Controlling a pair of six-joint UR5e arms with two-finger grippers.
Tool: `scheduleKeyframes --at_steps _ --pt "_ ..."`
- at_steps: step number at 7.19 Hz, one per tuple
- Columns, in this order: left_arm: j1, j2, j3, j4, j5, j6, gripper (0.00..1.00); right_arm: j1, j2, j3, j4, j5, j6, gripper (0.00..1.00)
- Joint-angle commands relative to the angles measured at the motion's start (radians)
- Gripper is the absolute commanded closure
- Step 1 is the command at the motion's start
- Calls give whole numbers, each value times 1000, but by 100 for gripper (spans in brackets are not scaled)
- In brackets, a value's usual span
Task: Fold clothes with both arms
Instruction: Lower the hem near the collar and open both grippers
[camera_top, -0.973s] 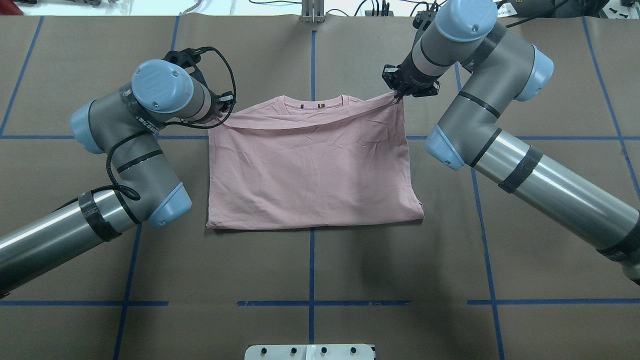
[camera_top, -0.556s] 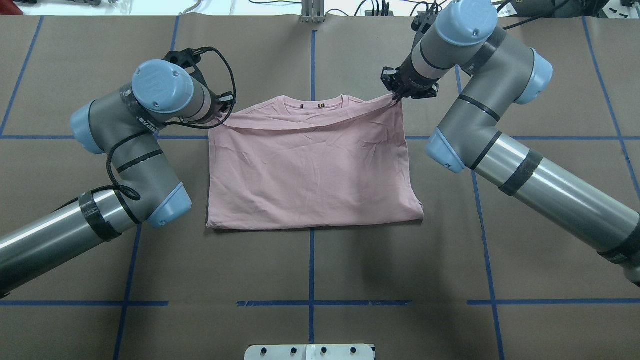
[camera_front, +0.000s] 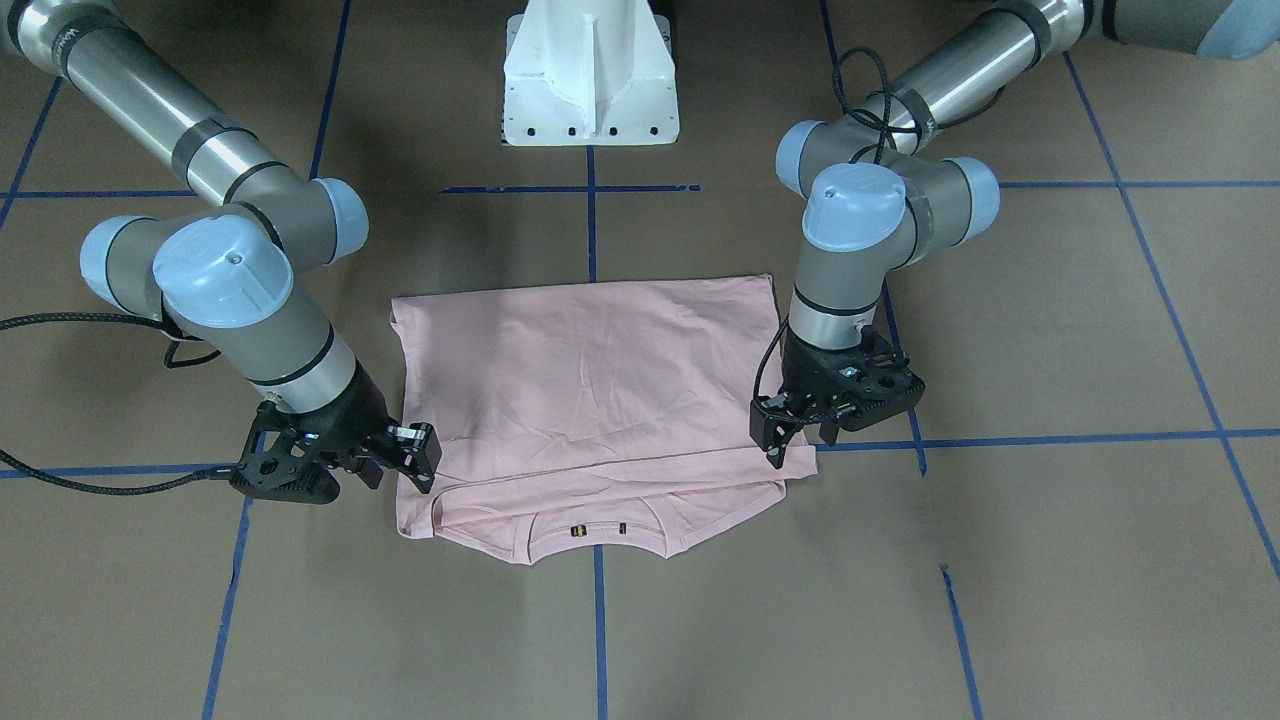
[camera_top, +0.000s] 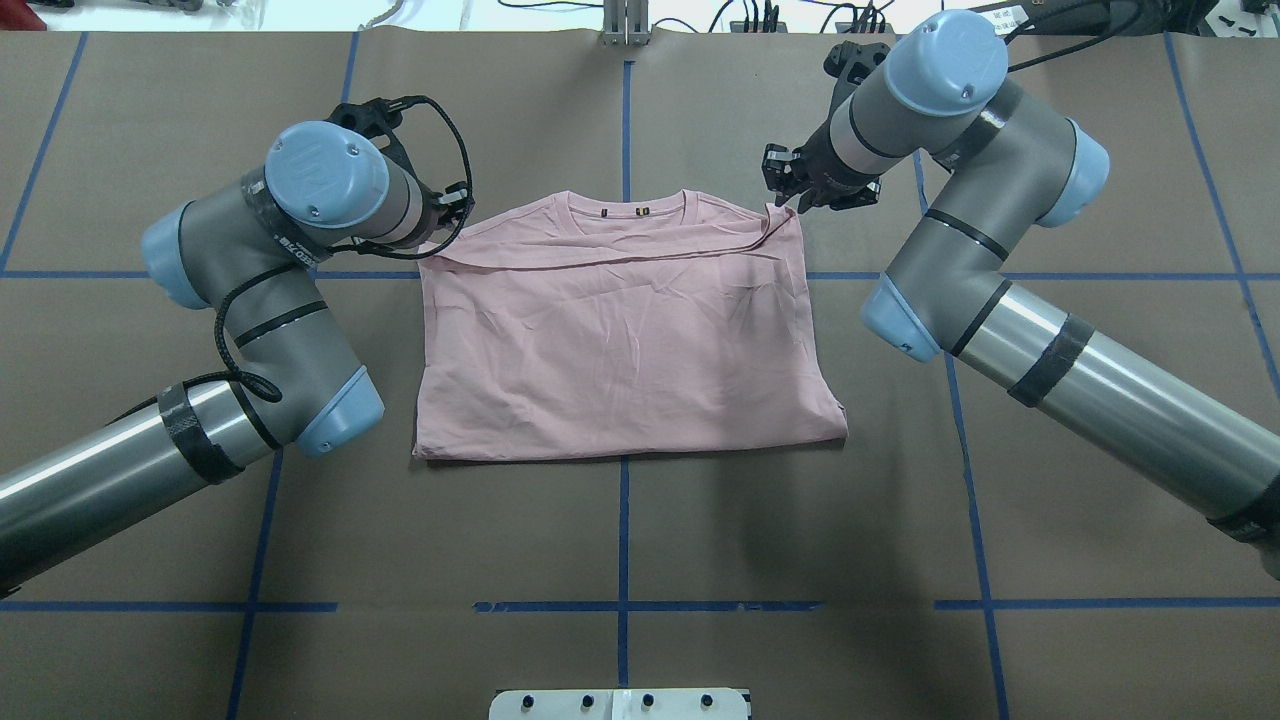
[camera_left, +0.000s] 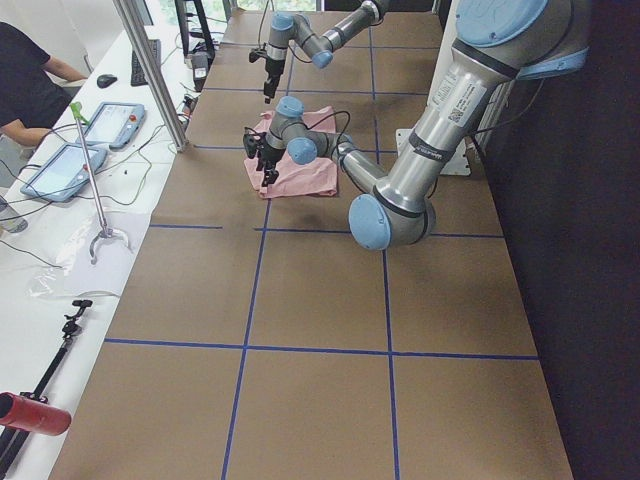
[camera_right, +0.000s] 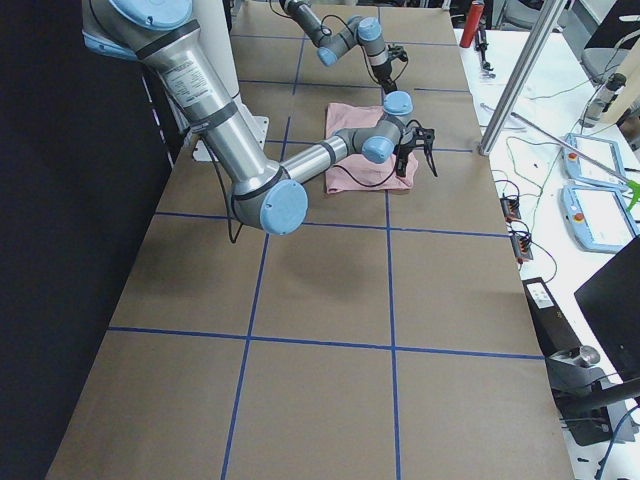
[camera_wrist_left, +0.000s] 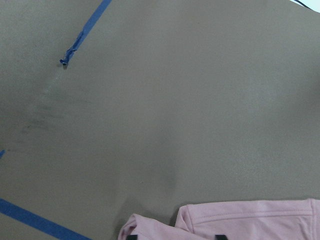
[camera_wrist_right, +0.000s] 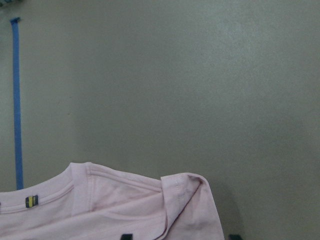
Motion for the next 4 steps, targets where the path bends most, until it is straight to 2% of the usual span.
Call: scheduleKeyframes --at_steps 1,4 --pt "-1 0 -26 15 -4 0 0 -38 -72 121 -10 6 30 0" --pt "2 2 -115 94 -6 -1 0 -169 -319 375 -12 -22 93 0"
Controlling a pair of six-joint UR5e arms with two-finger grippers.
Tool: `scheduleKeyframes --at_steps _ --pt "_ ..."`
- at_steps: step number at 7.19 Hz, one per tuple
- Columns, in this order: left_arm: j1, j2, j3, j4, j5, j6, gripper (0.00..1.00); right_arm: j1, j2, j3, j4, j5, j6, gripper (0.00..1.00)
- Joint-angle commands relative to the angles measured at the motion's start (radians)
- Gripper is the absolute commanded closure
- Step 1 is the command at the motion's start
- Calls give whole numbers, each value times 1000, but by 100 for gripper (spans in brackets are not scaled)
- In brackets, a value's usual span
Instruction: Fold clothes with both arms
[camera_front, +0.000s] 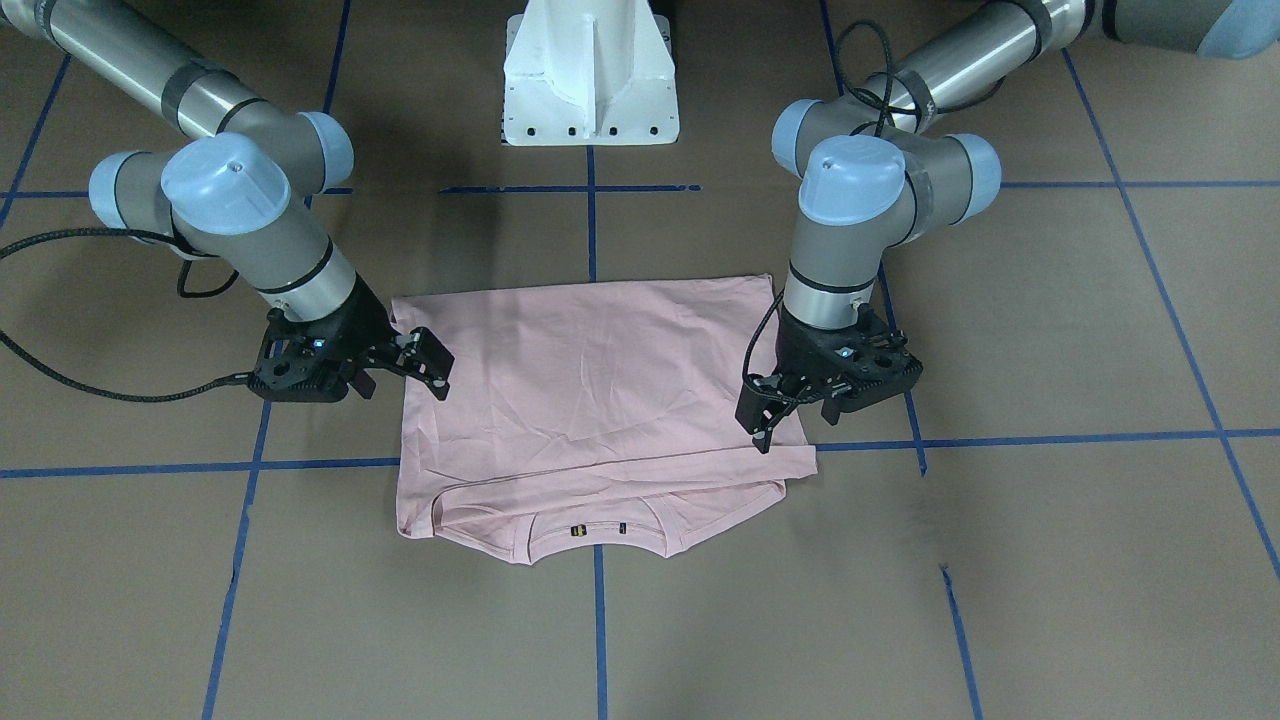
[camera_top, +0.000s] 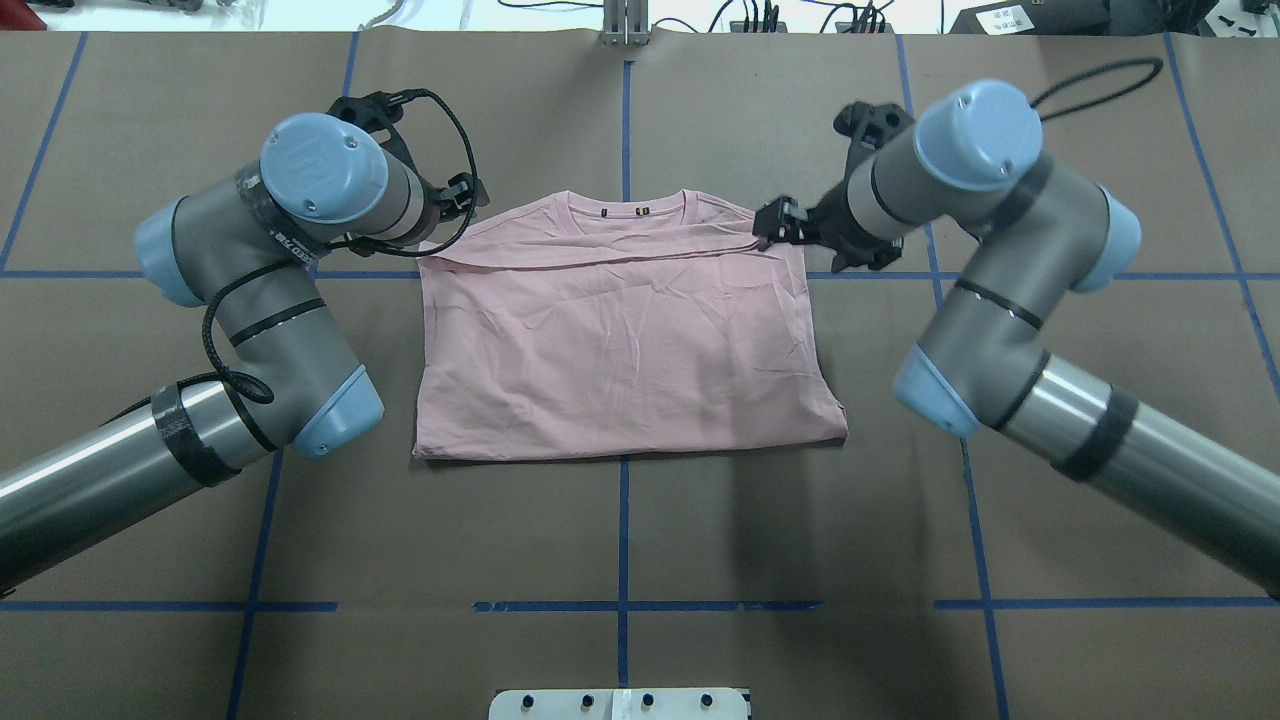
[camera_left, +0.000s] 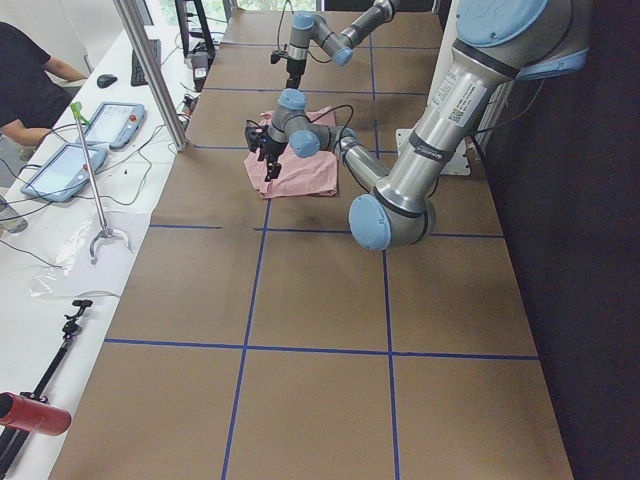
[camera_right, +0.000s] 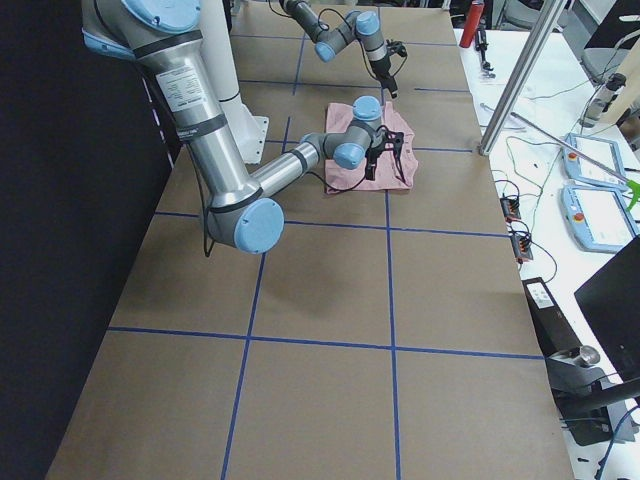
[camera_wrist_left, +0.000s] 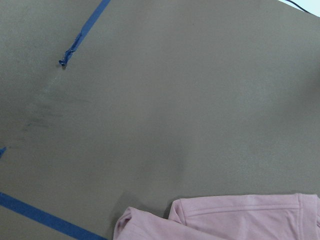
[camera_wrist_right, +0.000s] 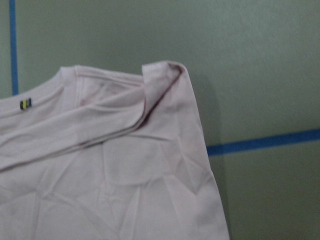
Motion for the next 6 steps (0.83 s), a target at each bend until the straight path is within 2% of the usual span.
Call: scheduleKeyframes --at_steps 1,2,4,5,6 --pt "3 5 -44 29 0 -4 0 -98 -158 140 -2 -40 21 0" --pt "3 6 -53 29 0 -9 0 -126 -164 139 -2 -72 20 0" --pt "3 6 -59 29 -2 -9 0 -157 -157 120 -3 -74 20 4" --pt "3 6 -59 29 -2 -10 0 -161 -148 99 -2 -77 14 11" --pt "3 8 -59 29 -2 -9 0 -161 -147 96 -2 -77 6 30"
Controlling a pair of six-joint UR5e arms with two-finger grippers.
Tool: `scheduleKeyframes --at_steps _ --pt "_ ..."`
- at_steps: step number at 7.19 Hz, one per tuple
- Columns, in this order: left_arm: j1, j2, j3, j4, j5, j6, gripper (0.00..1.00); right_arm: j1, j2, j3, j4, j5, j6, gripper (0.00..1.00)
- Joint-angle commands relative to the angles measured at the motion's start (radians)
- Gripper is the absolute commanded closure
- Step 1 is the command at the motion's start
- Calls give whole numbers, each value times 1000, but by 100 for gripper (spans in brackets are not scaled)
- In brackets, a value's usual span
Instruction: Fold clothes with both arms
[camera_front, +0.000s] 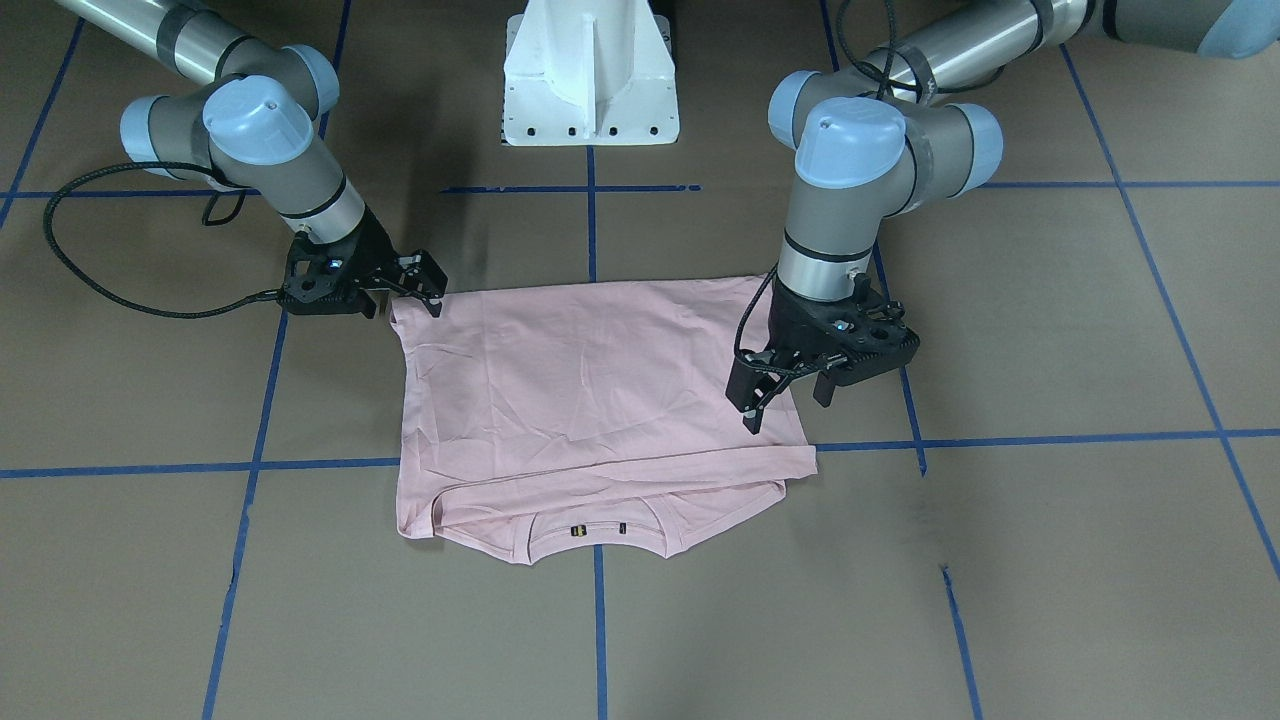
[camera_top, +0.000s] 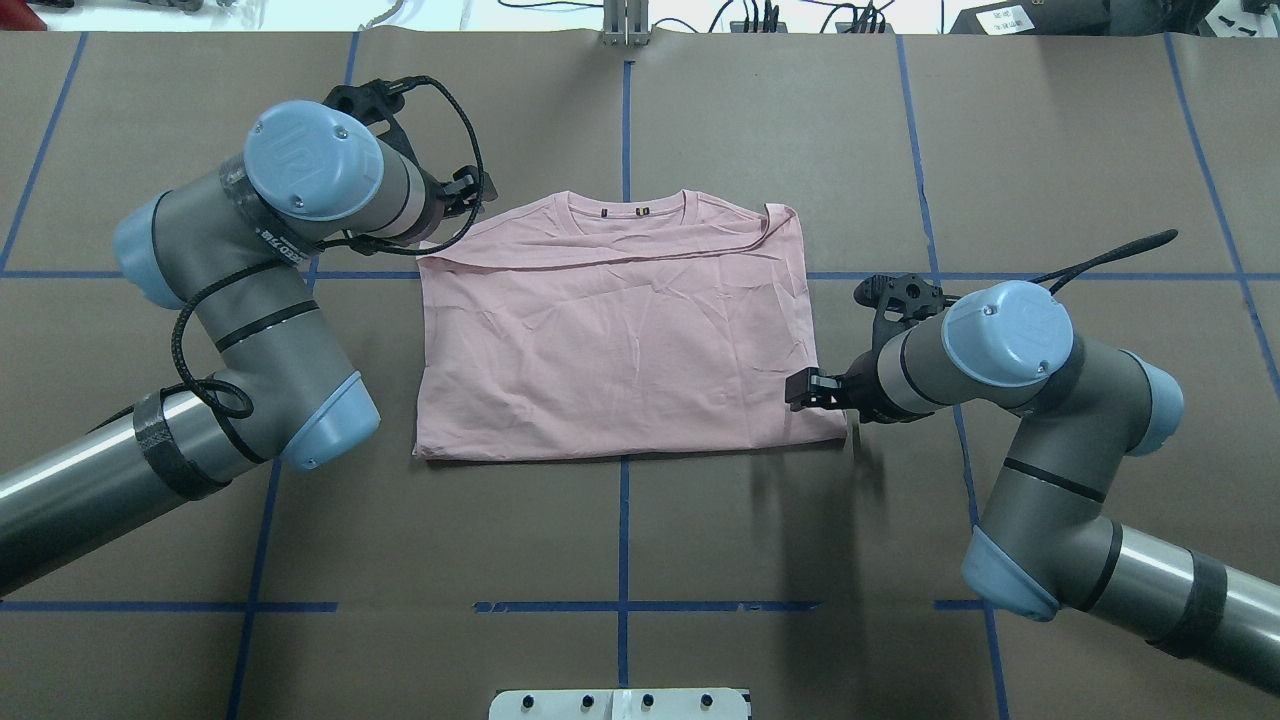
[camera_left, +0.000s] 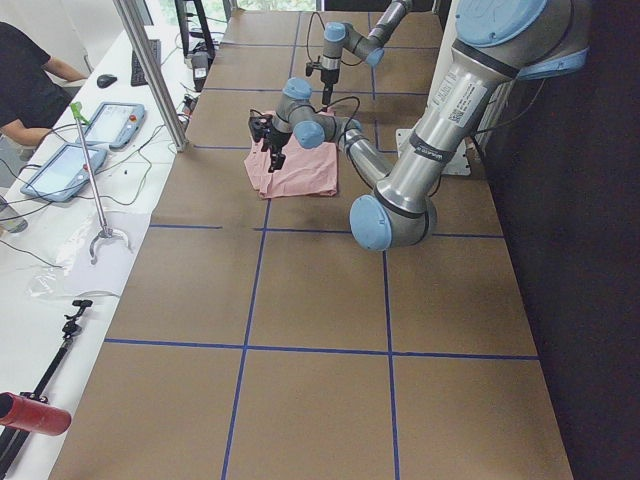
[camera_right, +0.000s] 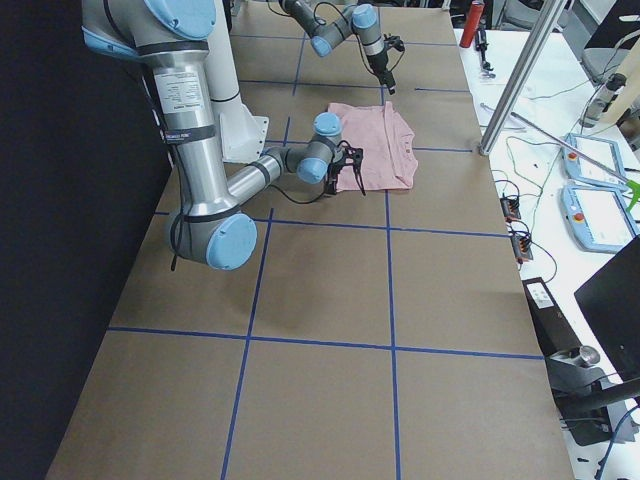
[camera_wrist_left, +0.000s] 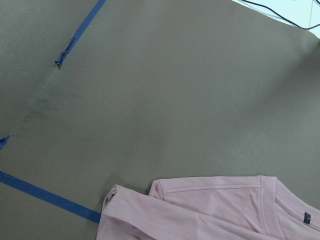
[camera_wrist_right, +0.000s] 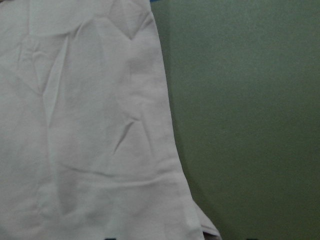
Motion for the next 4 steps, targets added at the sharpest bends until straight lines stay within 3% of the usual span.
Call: scheduleKeyframes --at_steps 1,2,4 --pt "2 3 -1 0 0 -1 0 -2 4 -11 0 -2 -11 67" --pt "2 4 -1 0 0 -1 0 1 2 -12 -1 0 -20 97" --pt "2 4 -2 0 1 -1 0 7 19 -8 -44 0 -27 100"
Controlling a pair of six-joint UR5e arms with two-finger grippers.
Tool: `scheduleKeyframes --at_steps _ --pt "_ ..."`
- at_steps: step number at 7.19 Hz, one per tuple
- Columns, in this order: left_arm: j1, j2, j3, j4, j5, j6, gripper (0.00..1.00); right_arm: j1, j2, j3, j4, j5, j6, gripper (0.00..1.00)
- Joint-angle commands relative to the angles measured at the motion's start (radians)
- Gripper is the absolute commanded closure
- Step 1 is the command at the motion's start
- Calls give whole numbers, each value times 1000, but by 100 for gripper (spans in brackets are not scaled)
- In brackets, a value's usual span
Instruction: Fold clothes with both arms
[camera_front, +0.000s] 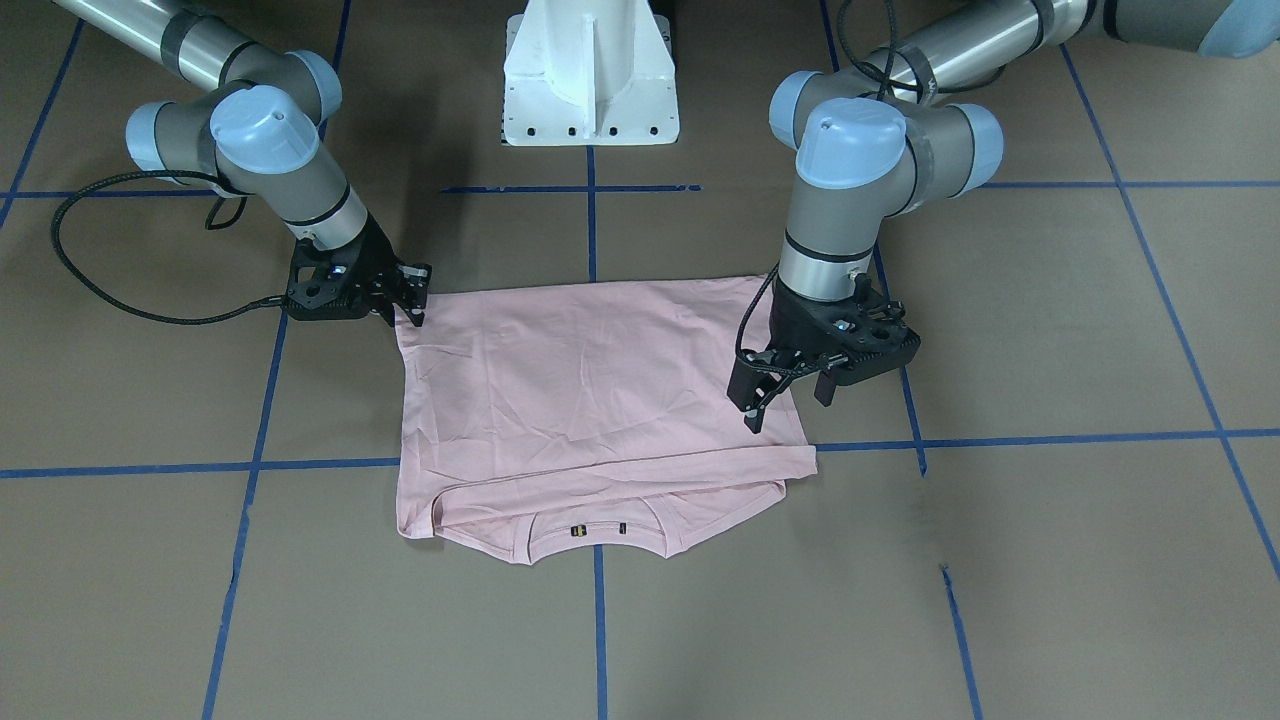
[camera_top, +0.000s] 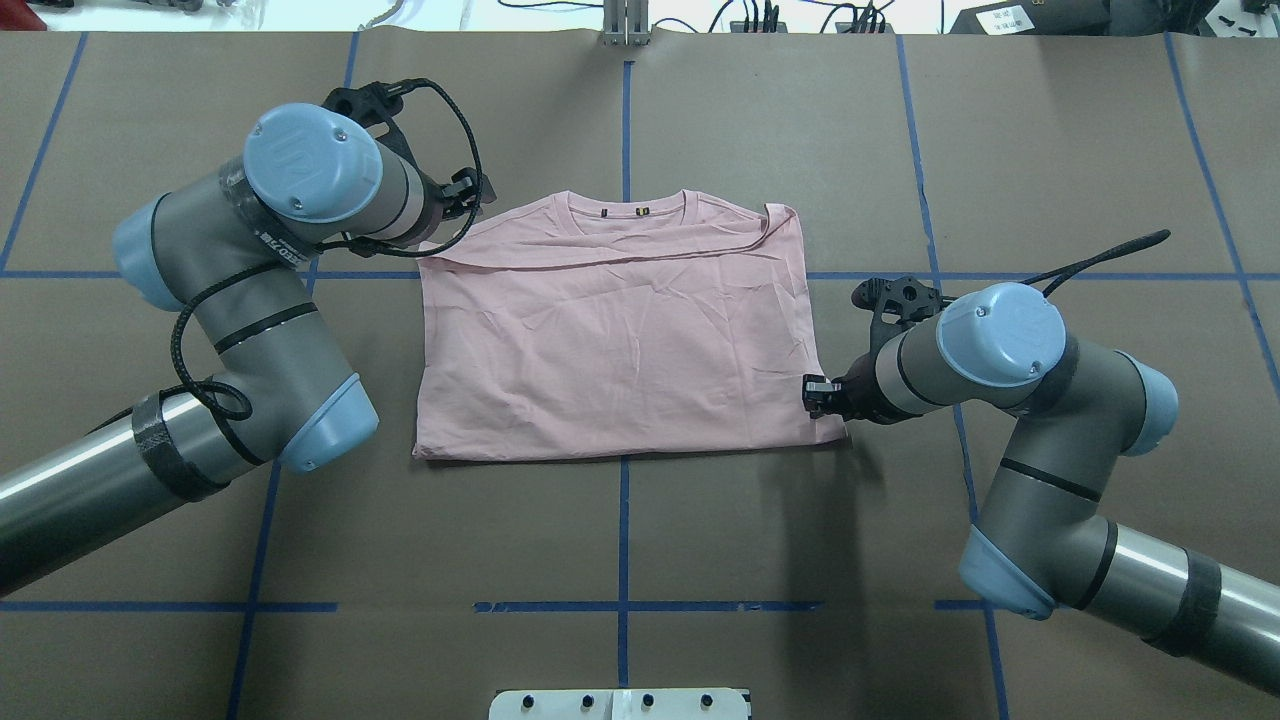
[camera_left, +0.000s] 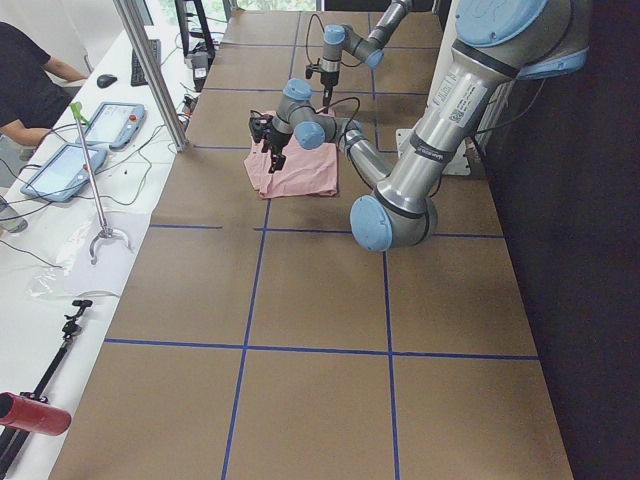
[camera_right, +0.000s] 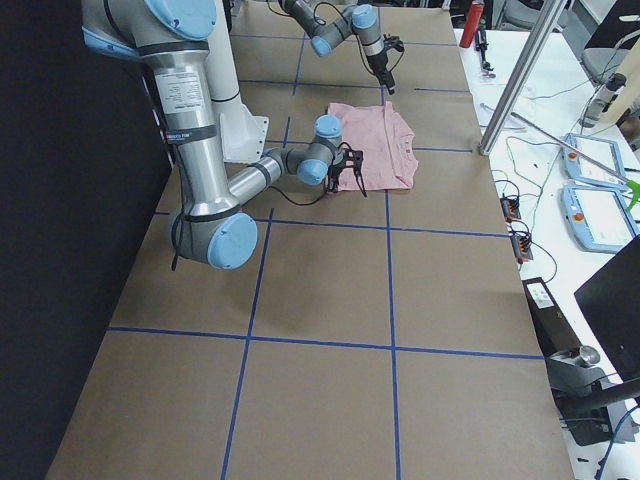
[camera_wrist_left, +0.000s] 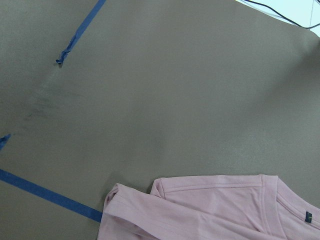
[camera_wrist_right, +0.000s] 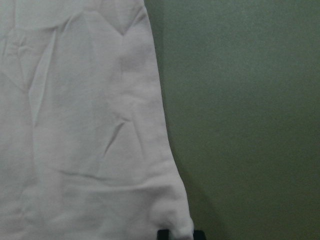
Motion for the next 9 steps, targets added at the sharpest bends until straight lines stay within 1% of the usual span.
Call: scheduleKeyframes --at_steps 1,2,3,4,5,6,7,9 --pt "2 2 -4 0 1 0 0 5 19 13 -44 2 -2 100" --pt "2 0 -7 -2 1 0 0 11 18 24 -49 14 -4 100" --pt "2 0 -9 0 1 0 0 8 4 61 -91 12 -4 100" --pt "3 0 -19 0 2 0 0 -11 -33 157 -177 12 -2 100" --pt "14 0 -24 0 2 0 0 -62 -94 296 -307 9 -2 100" --pt "18 2 -33 0 4 -2 0 -115 -134 388 -396 6 7 100" --pt "29 2 -48 14 5 -2 0 -181 -186 432 -408 3 22 100" --pt "64 2 -119 98 7 -3 0 -336 -296 493 -408 11 85 100"
